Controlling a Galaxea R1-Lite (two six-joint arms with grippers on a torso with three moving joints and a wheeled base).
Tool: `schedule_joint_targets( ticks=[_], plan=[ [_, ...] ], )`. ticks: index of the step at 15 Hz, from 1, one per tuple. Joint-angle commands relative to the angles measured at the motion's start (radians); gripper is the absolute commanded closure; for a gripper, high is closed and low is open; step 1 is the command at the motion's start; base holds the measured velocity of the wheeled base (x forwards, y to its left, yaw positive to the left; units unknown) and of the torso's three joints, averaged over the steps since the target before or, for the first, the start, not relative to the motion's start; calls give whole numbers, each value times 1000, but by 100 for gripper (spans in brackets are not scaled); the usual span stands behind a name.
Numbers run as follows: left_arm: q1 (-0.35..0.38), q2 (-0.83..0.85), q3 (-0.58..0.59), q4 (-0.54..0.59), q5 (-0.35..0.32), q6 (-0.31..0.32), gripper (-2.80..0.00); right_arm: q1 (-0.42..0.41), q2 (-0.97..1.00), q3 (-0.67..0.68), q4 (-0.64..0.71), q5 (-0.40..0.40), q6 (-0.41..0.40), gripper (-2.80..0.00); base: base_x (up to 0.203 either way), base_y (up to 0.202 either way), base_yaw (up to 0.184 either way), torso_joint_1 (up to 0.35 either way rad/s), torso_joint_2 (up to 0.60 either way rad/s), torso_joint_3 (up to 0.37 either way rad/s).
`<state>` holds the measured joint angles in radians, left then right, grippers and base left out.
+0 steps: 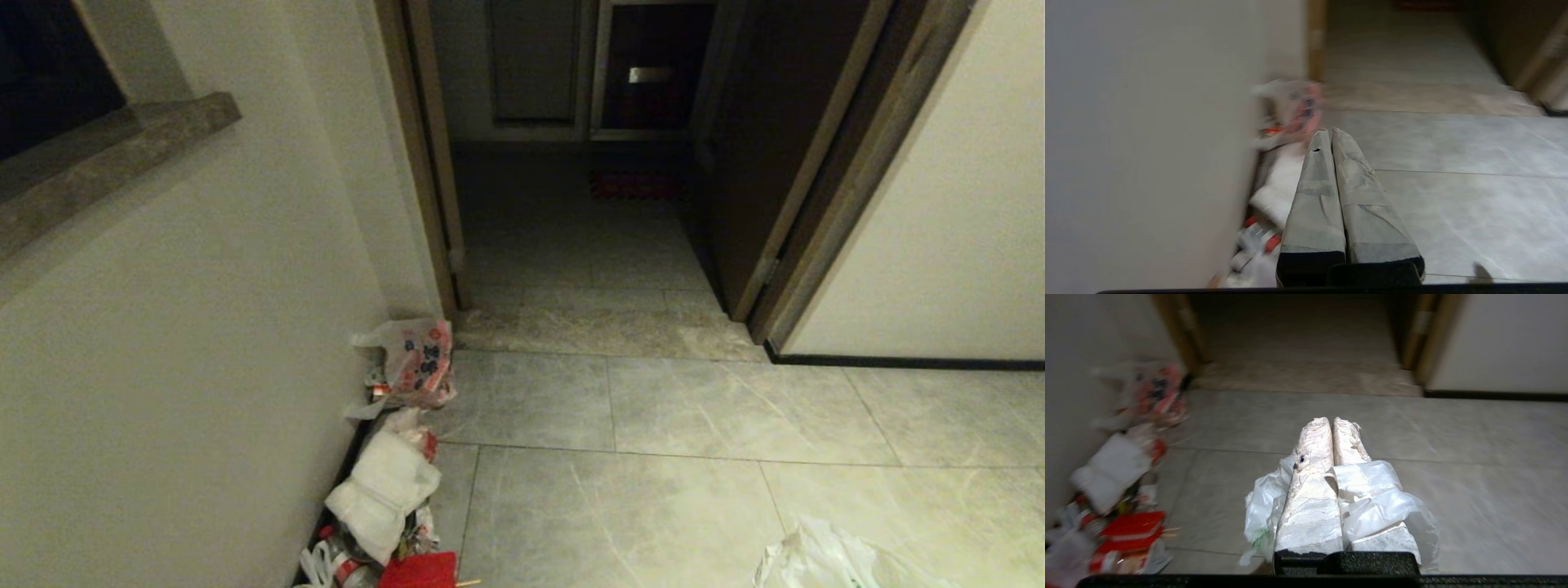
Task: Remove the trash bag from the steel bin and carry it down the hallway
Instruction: Put the trash bag at the door
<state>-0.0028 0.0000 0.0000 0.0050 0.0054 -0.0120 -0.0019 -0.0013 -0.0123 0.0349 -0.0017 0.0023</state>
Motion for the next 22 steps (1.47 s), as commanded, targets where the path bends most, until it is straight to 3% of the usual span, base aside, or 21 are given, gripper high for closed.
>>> schedule_joint_targets(
  ticks=[1, 8, 22],
  plan=[
    [0, 0, 2, 0, 1, 0, 0, 0, -2, 0, 0, 0, 1, 0, -6, -13, 150, 66, -186, -128],
    [0, 0, 2, 0, 1, 0, 0, 0, -2, 0, 0, 0, 1, 0, 0, -1, 24, 5, 15, 7],
    [0, 0, 2, 0, 1, 0, 0, 0, -2, 0, 0, 0, 1, 0, 0, 0, 0, -111, 417, 308]
  ],
)
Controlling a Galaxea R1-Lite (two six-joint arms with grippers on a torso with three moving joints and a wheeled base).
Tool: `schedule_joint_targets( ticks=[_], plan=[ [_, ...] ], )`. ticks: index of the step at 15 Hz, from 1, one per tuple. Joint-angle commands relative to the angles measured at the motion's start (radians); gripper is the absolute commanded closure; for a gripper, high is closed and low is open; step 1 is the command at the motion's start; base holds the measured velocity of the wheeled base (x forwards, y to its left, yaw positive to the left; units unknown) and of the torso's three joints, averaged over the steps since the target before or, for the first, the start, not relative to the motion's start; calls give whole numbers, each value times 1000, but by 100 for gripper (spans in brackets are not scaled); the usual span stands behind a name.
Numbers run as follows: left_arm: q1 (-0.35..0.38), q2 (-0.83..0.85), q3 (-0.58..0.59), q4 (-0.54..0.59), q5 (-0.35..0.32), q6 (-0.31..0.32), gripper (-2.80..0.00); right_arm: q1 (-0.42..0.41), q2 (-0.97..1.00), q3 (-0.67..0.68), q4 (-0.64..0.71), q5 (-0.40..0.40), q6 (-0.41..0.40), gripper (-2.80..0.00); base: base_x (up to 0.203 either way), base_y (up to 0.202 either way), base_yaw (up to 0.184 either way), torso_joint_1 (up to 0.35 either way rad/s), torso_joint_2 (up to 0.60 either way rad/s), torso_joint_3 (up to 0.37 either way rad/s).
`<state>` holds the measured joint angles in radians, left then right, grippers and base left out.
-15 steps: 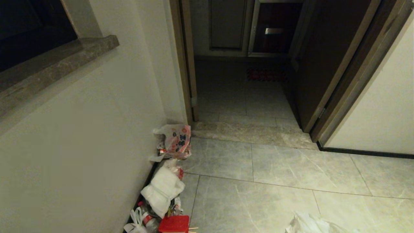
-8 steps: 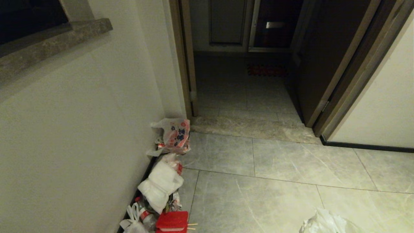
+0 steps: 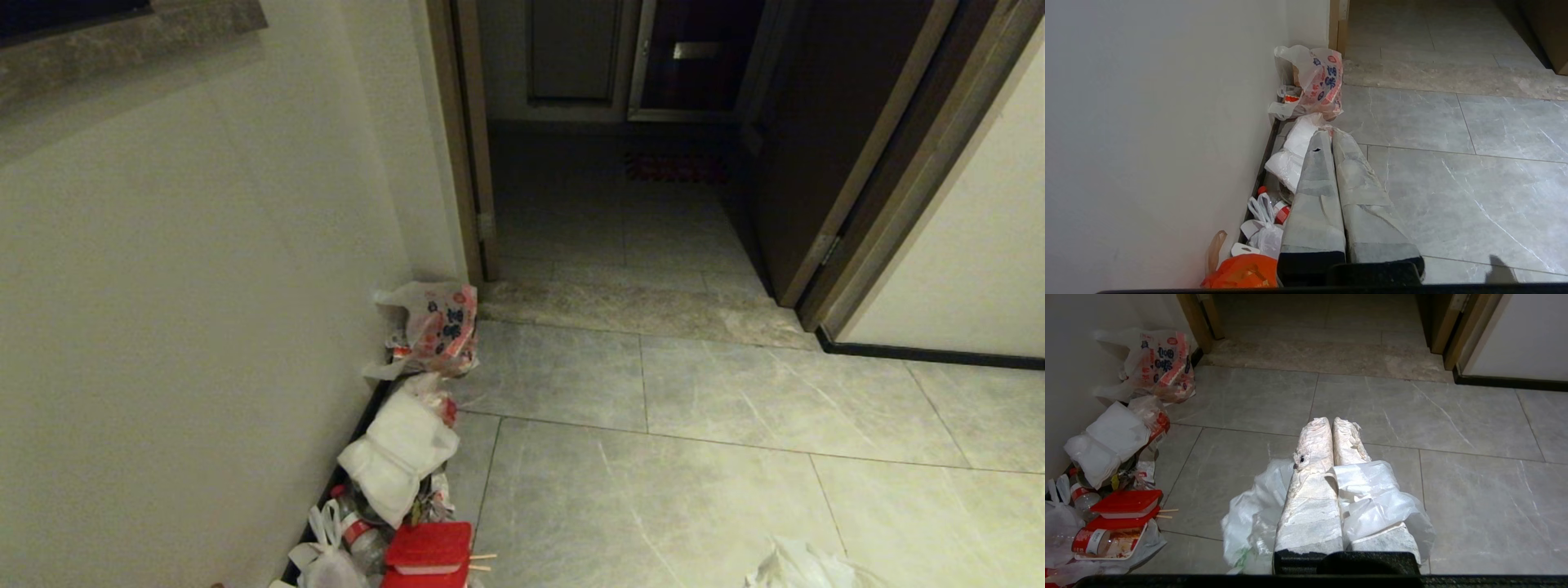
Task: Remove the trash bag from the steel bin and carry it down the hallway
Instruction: Put the trash bag at the door
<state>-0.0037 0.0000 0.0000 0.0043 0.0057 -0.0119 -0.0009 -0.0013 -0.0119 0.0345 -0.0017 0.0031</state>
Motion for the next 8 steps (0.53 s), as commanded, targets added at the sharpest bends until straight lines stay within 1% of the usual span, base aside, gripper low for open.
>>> schedule_joint_targets(
  ticks=[1, 8],
  plan=[
    [1, 0, 2, 0, 0, 0, 0, -1, -2, 0, 1, 0, 0, 0, 0, 0, 0, -14, 106, 84],
    [1, 0, 2, 0, 0, 0, 0, -1, 0, 0, 1, 0, 1, 0, 0, 0, 0, -1, 12, 11]
  ],
)
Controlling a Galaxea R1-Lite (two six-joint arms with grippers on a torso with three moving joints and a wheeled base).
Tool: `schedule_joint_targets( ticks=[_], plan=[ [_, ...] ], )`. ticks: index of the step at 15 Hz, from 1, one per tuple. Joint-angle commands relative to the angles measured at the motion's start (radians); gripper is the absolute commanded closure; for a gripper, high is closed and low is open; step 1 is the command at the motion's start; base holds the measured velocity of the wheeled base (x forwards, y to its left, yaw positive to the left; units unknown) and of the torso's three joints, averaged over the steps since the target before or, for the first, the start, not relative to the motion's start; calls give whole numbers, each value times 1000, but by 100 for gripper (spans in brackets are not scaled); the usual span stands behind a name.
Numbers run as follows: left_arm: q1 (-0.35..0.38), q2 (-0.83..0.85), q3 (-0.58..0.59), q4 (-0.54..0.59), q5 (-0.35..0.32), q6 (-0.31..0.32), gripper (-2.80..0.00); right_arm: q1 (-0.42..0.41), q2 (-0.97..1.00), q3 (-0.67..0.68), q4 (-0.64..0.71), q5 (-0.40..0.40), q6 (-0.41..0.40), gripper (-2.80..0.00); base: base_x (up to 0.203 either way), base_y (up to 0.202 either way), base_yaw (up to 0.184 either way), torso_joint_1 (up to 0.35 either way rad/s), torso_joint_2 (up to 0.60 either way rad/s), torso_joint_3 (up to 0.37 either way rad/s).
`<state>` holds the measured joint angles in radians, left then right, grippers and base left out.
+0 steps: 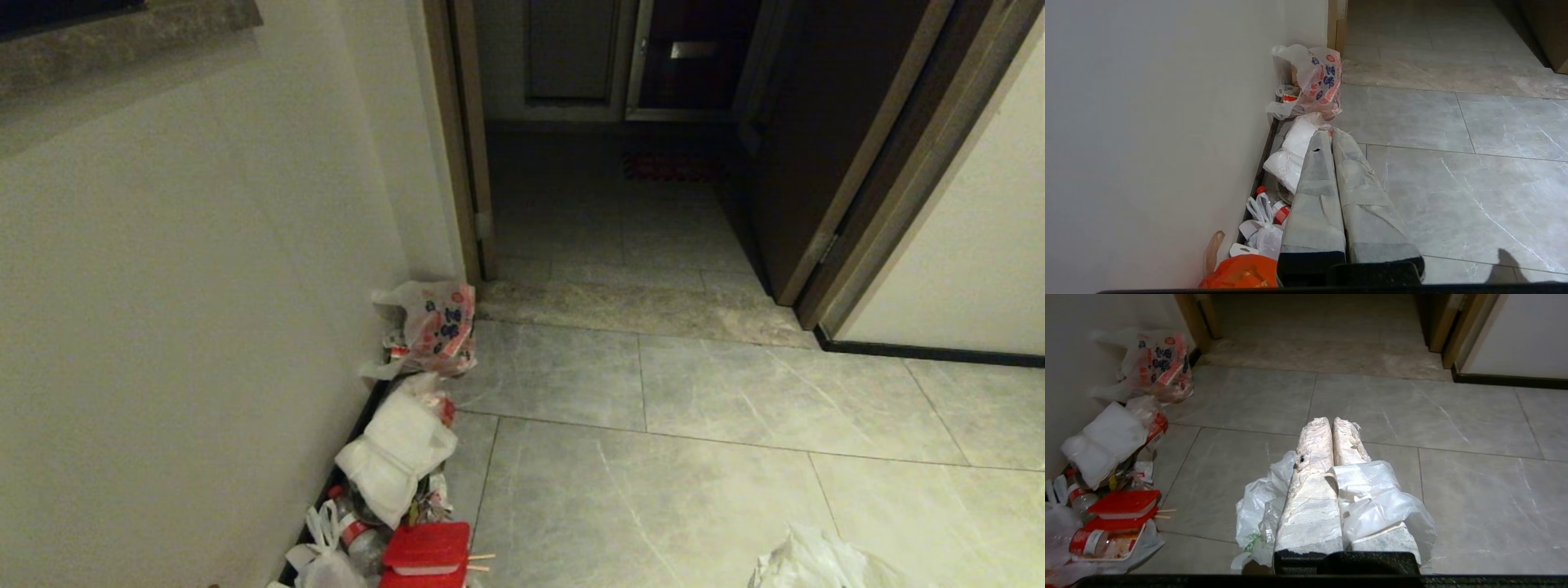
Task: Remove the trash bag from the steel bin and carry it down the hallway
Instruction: Put the trash bag at the door
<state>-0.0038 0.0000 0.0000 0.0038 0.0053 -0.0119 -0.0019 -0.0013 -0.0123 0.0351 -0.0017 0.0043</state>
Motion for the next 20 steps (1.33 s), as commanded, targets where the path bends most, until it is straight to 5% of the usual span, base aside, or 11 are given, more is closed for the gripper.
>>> schedule_joint_targets(
  ticks=[1, 20],
  plan=[
    [1, 0, 2, 1, 1, 0, 0, 0, 0, 0, 0, 0, 0, 0, -4, -10, 61, 2, 7, 2],
    [1, 0, 2, 1, 1, 0, 0, 0, 0, 0, 0, 0, 0, 0, 0, -10, 170, 2, 3, 3]
  ],
)
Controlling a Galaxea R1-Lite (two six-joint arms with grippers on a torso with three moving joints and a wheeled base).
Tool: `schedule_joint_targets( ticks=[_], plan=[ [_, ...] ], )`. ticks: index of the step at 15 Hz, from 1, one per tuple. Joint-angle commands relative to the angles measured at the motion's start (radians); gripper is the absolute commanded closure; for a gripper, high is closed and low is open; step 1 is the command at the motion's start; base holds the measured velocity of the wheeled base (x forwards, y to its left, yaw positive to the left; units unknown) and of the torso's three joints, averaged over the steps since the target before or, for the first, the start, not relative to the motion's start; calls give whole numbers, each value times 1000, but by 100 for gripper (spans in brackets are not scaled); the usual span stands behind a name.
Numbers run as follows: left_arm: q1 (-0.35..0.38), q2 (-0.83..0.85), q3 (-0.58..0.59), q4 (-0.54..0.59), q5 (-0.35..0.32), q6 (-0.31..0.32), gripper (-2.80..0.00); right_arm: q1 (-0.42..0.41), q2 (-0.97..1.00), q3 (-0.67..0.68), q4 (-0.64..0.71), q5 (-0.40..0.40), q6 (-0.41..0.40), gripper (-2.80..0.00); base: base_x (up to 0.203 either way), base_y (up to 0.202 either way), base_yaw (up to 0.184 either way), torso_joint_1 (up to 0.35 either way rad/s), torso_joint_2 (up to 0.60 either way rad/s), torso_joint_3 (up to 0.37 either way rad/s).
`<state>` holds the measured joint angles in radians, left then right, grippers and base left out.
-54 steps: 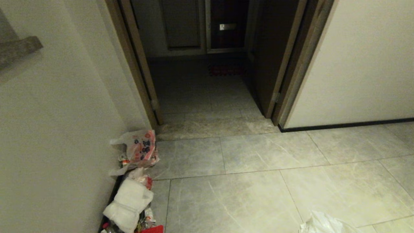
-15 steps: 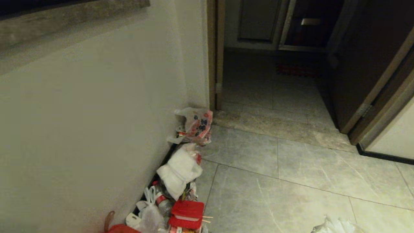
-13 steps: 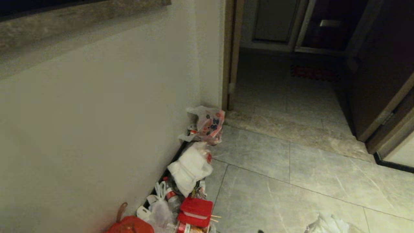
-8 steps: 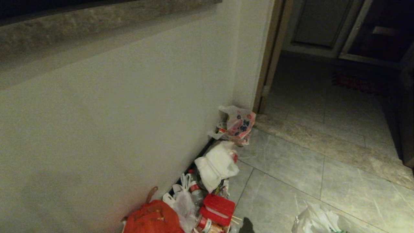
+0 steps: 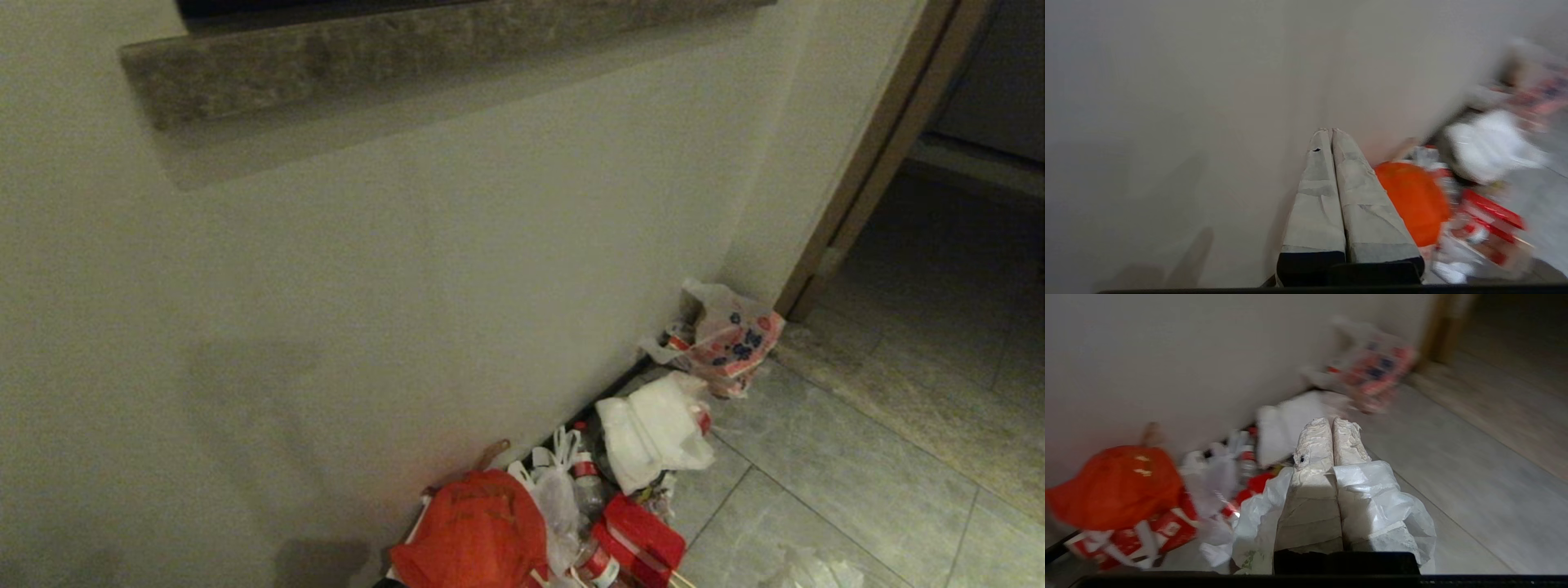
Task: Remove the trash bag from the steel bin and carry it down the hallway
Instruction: Put the trash bag at the door
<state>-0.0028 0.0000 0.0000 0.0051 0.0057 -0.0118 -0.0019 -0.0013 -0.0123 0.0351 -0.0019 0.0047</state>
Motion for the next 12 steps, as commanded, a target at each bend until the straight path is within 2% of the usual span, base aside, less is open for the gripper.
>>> schedule_joint_targets(
  ticks=[1, 5, 12],
  plan=[
    [0, 0, 2, -1, 0, 0, 0, 0, 0, 0, 0, 0, 0, 0, 0, -14, 172, 2, 3, 2],
    [0, 0, 2, -1, 0, 0, 0, 0, 0, 0, 0, 0, 0, 0, -1, -8, 137, 2, 4, -2],
    [0, 0, 2, -1, 0, 0, 0, 0, 0, 0, 0, 0, 0, 0, 0, 0, 0, 0, 1, -26]
  ],
)
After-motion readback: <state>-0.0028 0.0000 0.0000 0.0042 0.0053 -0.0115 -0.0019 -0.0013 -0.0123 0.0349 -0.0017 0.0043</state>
